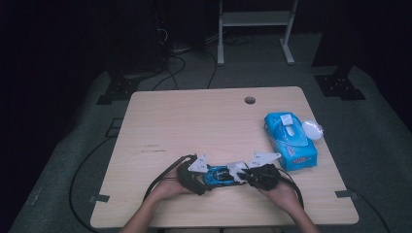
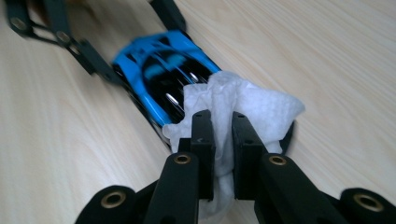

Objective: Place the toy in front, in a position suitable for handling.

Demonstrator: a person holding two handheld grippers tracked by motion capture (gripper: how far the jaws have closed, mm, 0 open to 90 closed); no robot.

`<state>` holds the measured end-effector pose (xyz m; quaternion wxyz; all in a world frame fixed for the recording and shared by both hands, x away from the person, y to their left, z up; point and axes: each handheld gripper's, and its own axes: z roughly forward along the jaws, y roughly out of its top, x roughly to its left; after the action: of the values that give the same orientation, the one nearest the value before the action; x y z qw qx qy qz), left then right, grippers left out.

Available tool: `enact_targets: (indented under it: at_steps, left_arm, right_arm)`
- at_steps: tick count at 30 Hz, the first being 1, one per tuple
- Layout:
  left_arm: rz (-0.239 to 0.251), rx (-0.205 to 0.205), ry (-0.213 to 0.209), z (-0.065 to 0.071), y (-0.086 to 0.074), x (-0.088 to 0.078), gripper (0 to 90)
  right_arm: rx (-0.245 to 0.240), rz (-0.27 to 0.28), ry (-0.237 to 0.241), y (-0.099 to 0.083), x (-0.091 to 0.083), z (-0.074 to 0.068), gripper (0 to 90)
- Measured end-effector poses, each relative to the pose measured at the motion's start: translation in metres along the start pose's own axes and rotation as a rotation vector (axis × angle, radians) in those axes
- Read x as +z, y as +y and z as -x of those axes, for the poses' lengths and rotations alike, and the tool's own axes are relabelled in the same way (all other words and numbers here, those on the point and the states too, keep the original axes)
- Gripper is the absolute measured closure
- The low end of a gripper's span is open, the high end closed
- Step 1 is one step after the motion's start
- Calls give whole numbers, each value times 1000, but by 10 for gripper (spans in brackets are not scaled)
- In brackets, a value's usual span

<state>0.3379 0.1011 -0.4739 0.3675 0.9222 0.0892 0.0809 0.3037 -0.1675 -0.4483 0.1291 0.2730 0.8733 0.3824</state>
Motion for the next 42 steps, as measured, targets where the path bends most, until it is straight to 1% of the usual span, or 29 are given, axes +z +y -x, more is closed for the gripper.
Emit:
enact_targets:
  at_steps: [2,3,5,6,8,10,12,13,14,16,17,19,22,27,28,29,31,34,35,36,38,40,42]
  left_arm:
    - [6,-2,0,1,1,1,250]
    - [1,4,1,1,2,2,250]
    - [-1,2,2,1,3,2,250]
    - [-1,2,3,1,3,2,250]
    - [-4,5,4,2,3,2,250]
    - [-5,5,4,2,3,2,250]
    - [-3,6,4,2,3,2,251]
    - [-2,6,4,2,3,2,251]
    - [-2,6,4,2,3,2,251]
    - [-1,9,3,2,3,2,251]
    - [4,6,3,2,4,3,251]
    - [0,11,6,3,5,4,252]
    - [-1,10,6,3,5,4,252]
    - [-3,12,5,3,5,4,252]
    - [-3,12,5,3,5,4,252]
    - [-3,11,5,3,5,4,253]
    - [-3,11,5,3,5,4,253]
    - [2,2,3,3,4,4,252]
    - [6,-3,2,3,4,4,252]
    - [5,5,3,3,3,3,252]
    - [6,6,5,4,4,4,252]
    - [14,2,6,4,4,4,252]
    - [11,5,7,4,4,4,252]
  right_arm:
    - [16,3,-2,-3,-3,3,816]
    - [13,2,-6,-4,-4,4,816]
    - [14,-3,-14,-2,-3,2,816]
    - [25,11,7,-1,-1,-1,816]
    - [25,16,16,0,0,-2,816]
    - [9,21,28,3,3,-6,816]
    - [1,17,25,4,4,-6,815]
    - [-1,2,8,3,2,-3,816]
    - [-1,2,8,3,2,-3,816]
    - [-2,-8,-12,0,-1,0,816]
    - [11,-7,-13,-2,-3,3,816]
    - [20,-10,-13,-3,-6,4,816]
    - [15,-10,-15,-3,-5,3,816]
    - [21,-10,-6,-3,-6,3,816]
    - [21,-9,-2,-2,-6,3,816]
    - [28,-3,13,0,-4,1,816]
    - [28,-1,19,1,-2,0,816]
    - [12,8,47,9,8,-7,816]
    - [-2,10,44,12,10,-9,816]
    - [2,10,54,14,11,-10,817]
    - [17,27,110,18,14,-11,817]
    - [-5,19,107,21,16,-15,817]
    - [-9,14,128,27,20,-18,817]
